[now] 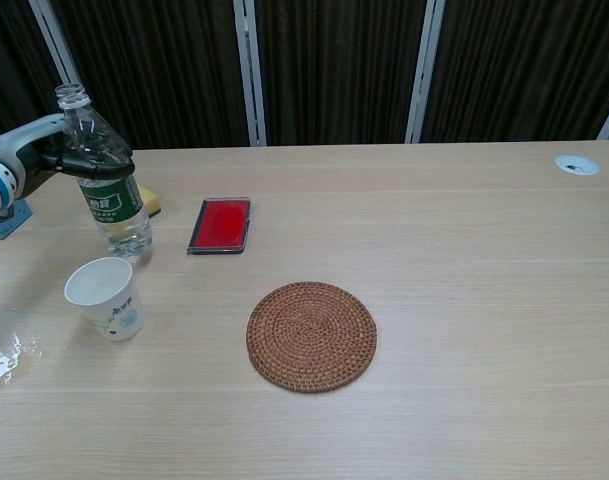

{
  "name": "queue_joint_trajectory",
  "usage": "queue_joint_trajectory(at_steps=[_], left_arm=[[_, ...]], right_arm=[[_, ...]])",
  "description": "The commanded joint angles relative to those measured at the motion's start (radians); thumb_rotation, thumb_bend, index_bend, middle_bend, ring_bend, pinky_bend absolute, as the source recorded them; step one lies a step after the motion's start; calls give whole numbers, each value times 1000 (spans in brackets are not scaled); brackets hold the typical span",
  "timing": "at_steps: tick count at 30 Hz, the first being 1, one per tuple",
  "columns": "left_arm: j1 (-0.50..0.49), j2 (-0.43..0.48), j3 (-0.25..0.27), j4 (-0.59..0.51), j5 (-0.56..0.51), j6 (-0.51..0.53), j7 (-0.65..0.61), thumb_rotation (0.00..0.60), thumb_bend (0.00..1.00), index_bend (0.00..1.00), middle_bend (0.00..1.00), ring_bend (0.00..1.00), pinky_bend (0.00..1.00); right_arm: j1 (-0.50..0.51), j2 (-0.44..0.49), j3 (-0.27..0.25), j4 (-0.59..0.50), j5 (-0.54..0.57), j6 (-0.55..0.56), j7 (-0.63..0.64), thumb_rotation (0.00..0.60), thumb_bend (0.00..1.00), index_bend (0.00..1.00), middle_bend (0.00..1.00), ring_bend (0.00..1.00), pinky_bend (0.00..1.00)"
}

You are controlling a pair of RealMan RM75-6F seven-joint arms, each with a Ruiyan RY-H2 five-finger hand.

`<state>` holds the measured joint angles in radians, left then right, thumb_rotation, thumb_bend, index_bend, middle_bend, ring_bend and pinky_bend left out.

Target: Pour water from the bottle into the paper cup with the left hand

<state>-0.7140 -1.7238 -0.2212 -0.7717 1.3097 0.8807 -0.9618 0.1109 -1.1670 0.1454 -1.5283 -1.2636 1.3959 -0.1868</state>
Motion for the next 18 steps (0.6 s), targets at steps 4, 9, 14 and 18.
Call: queue_joint_trajectory(at_steps=[4,9,14,18], left_arm=[[-4,-36,5,63,13,-15,-34,600,787,697,546,399,402],[-5,-43,16,92,28,-24,-51,600,740,662,510,372,377],[-3,-43,21,105,37,-24,-65,600,540,614,463,332,349],[0,-37,31,106,51,-23,-83,600,428,522,361,244,273]], right_arm=[[0,-2,-1,1,-1,1,-2,600,0,0,0,0,0],[1,-1,0,1,1,-2,0,600,0,0,0,0,0],[2,-2,0,3,3,-4,1,600,0,0,0,0,0],[2,-2,0,3,3,-4,0,600,0,0,0,0,0]])
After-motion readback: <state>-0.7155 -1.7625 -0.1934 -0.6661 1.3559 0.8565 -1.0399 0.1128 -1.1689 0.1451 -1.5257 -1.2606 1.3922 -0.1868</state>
